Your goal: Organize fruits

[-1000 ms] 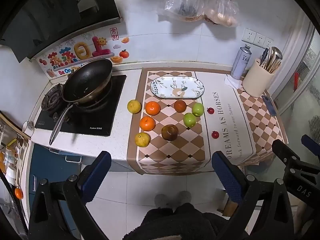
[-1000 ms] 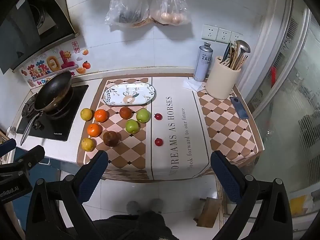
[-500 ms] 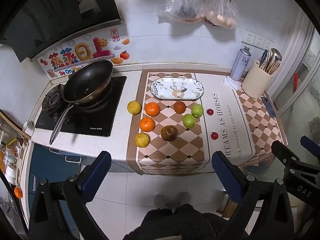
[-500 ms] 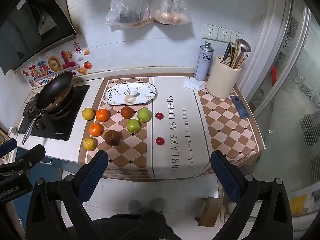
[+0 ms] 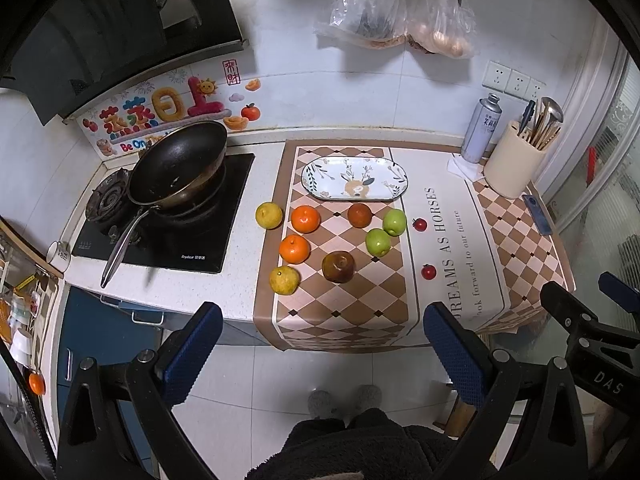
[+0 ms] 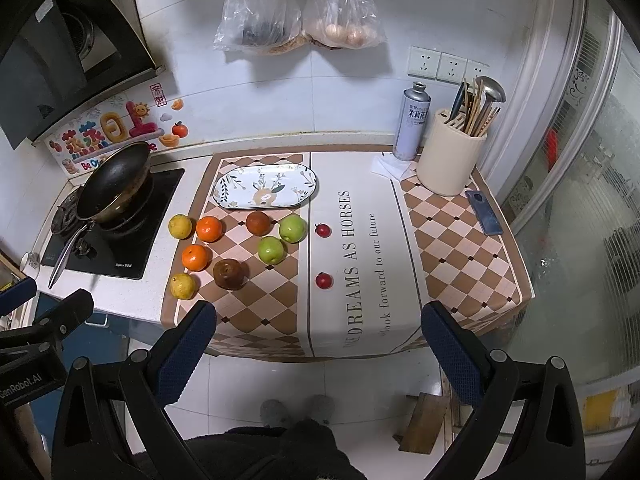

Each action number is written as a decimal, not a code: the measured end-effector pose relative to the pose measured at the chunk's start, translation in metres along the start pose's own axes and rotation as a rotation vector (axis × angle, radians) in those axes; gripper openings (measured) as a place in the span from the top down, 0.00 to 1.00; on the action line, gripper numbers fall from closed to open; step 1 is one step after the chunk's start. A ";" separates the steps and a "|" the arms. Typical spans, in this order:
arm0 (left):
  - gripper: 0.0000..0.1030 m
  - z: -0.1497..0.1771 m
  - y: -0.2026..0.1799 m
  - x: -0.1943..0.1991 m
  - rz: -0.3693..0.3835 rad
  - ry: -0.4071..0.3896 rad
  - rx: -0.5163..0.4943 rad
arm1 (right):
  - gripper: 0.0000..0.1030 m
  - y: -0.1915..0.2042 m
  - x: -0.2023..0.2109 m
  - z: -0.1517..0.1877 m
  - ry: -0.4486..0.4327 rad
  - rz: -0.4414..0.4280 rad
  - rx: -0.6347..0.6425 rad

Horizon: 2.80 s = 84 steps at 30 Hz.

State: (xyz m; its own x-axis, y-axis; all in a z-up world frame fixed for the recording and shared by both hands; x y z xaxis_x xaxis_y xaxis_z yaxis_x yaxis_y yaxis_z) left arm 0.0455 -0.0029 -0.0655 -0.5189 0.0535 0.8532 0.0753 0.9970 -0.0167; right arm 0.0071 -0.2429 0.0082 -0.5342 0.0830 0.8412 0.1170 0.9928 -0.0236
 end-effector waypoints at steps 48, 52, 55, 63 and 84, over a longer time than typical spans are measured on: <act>0.00 -0.012 0.007 0.015 0.013 -0.030 0.022 | 0.00 0.003 0.015 -0.009 -0.027 0.003 0.007; 0.00 -0.012 0.007 0.015 0.012 -0.030 0.022 | 0.00 0.001 0.016 -0.008 -0.027 -0.002 0.002; 0.00 -0.011 0.007 0.015 0.013 -0.032 0.023 | 0.00 0.001 0.016 -0.007 -0.029 -0.004 0.004; 0.00 -0.010 0.007 0.013 0.013 -0.038 0.026 | 0.00 -0.004 0.013 -0.007 -0.033 -0.022 -0.020; 0.00 0.006 0.118 -0.195 -0.231 0.222 0.248 | 0.01 0.096 -0.234 -0.003 0.285 -0.321 0.036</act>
State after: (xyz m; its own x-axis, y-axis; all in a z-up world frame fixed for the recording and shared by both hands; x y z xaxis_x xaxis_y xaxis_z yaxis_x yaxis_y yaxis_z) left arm 0.1508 0.1043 -0.2368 -0.2993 -0.1597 0.9407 -0.2437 0.9660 0.0864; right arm 0.1458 -0.1672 -0.1898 -0.2852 -0.2531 0.9245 -0.0493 0.9671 0.2495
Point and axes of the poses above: each gripper's, at about its wrist camera, not at the fingertips, and x roughly against the way its jaws point, y to its left, z to its underside, the point moved 9 cm from there along -x, roughly the way its jaws point, and after that the axes turned 3 degrees about z, right-handed, at the moved point
